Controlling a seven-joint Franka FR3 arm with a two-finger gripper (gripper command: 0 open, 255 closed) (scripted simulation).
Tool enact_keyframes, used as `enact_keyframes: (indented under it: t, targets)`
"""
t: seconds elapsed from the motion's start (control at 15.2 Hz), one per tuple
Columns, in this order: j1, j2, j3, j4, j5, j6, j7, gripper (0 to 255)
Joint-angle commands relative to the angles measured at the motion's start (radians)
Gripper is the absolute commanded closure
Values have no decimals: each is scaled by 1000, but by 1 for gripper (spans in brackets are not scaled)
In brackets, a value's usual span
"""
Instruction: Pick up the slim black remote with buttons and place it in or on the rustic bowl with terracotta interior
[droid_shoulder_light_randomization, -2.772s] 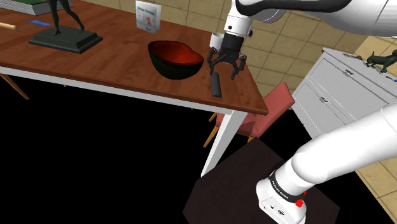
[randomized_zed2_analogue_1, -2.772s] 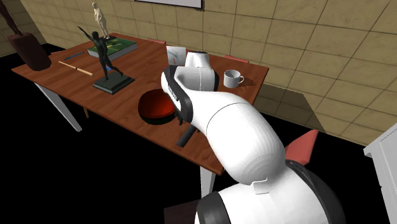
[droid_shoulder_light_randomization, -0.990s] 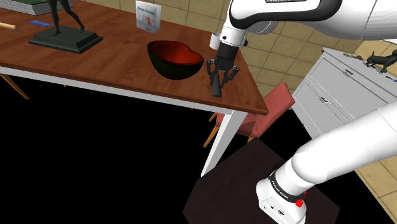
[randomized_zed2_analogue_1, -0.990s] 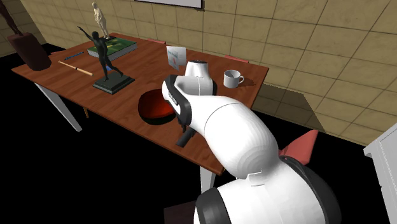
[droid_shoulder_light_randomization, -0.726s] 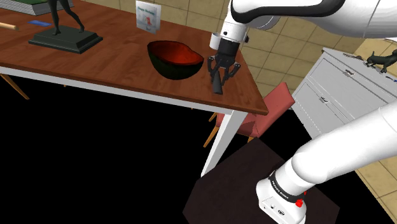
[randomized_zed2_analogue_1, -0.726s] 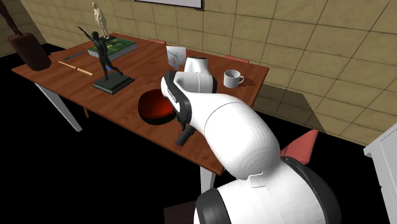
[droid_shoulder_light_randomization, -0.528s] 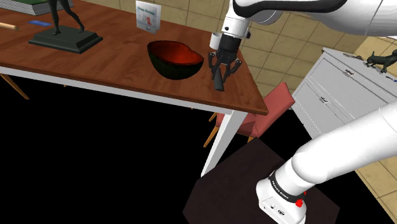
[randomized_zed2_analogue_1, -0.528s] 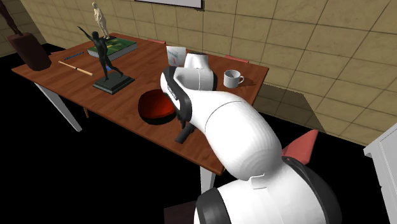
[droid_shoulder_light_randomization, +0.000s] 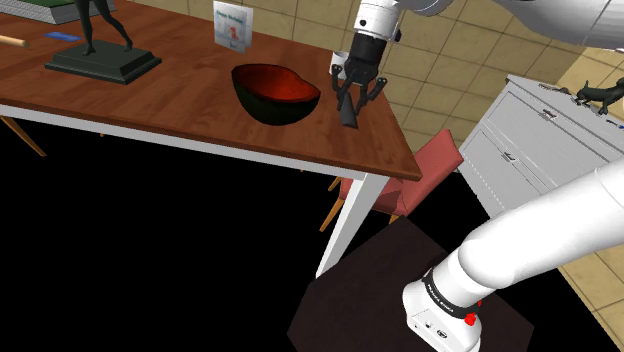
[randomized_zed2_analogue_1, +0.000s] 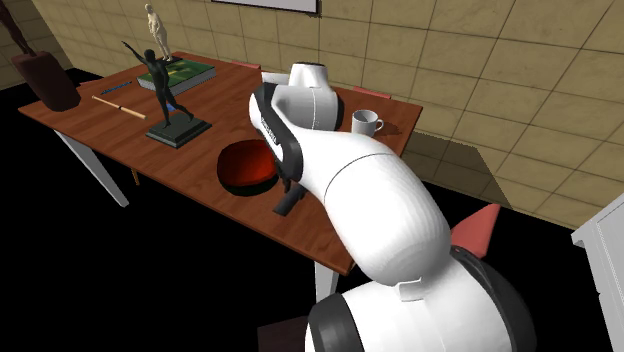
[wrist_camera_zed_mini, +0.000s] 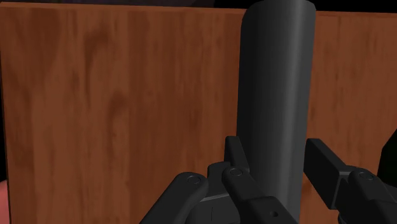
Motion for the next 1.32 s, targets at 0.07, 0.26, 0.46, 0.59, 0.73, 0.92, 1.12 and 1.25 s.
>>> enact_keyframes:
  t: [0.07,0.26,0.46,0.59,0.73,0.92,1.12,1.25]
  targets:
    - [-1,4,-2,44,-1,-40,6,255]
    - [-2,11,-4,92,-2,-80,13,255]
    - [-2,20,-5,142,-3,-121,20,255]
    - [-2,27,-5,176,-4,-148,25,255]
    - [-3,36,-6,212,-4,-175,31,255]
    - [-3,50,-7,269,-4,-217,39,255]
    - [5,91,5,334,-5,-237,64,255]
    - [20,156,30,400,-8,-231,105,255]
